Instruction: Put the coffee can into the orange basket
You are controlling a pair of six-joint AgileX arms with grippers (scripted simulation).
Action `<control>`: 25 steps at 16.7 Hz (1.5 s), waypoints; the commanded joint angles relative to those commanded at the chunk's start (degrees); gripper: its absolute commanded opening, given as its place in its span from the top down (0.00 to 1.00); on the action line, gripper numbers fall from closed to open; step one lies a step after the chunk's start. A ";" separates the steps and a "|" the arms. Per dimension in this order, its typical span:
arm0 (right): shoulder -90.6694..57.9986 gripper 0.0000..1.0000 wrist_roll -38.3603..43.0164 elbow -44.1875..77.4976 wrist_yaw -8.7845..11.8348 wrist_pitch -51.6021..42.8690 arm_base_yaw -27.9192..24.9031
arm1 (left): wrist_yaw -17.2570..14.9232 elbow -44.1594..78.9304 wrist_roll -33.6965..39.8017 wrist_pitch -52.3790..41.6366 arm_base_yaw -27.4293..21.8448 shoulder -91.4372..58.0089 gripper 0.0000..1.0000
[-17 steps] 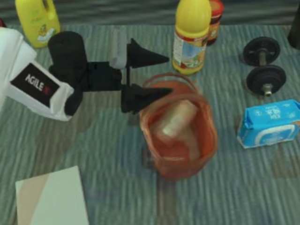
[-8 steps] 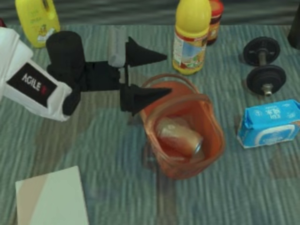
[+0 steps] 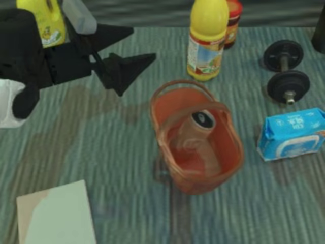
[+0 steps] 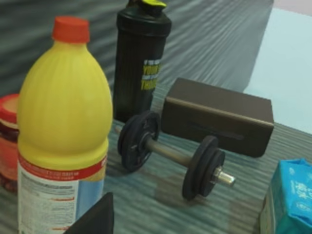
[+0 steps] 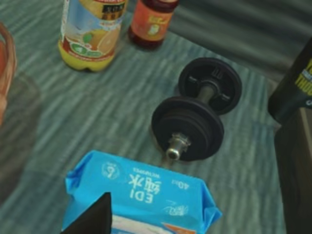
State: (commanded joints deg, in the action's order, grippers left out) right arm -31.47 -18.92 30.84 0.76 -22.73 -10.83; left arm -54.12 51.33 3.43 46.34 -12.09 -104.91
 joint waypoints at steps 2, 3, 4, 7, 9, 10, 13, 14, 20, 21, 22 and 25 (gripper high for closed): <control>-11.63 0.00 -6.20 11.32 -0.16 -7.55 -3.18 | 6.12 -5.26 0.80 -5.41 1.80 11.18 0.00; -17.96 0.00 -9.55 17.48 -0.27 -11.63 -4.88 | 9.33 -8.04 1.06 -8.19 2.72 17.25 0.00; -24.41 0.00 -12.95 23.78 -0.38 -15.78 -6.60 | 12.61 -10.89 1.23 -11.01 3.63 23.56 0.00; -43.59 0.00 -22.90 42.42 -0.73 -27.93 -11.63 | 22.55 -19.78 1.11 -19.47 6.29 43.45 0.00; -55.90 0.00 -29.17 54.25 -0.92 -35.57 -14.82 | 29.00 -25.81 0.59 -24.96 7.93 56.92 0.00; -61.93 0.00 -32.24 60.06 -0.99 -39.30 -16.39 | 32.10 -28.79 0.25 -27.61 8.67 63.46 0.00; -77.68 0.00 -40.38 75.37 -1.11 -49.15 -20.66 | 40.66 -37.24 -0.91 -34.89 10.61 81.31 0.00; -82.29 0.00 -42.81 79.84 -1.11 -52.07 -21.96 | 43.19 -39.81 -1.33 -37.05 11.14 86.34 0.00; -98.82 0.00 -51.86 95.74 -0.97 -62.90 -26.95 | 53.46 -50.62 -3.31 -45.78 13.13 103.95 0.00; -99.57 0.00 -52.29 96.46 -0.94 -63.41 -27.21 | 53.99 -51.18 -3.41 -46.23 13.22 104.72 0.00; -99.74 0.00 -52.39 96.63 -0.94 -63.53 -27.26 | 54.12 -51.33 -3.43 -46.34 13.24 104.91 0.00; -99.74 0.00 -52.39 96.63 -0.94 -63.53 -27.26 | 54.12 -51.33 -3.43 -46.34 13.24 104.91 0.00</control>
State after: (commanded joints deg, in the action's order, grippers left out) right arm -131.21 -71.31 127.47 -0.18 -86.26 -38.09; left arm 0.00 0.00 0.00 0.00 1.15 0.00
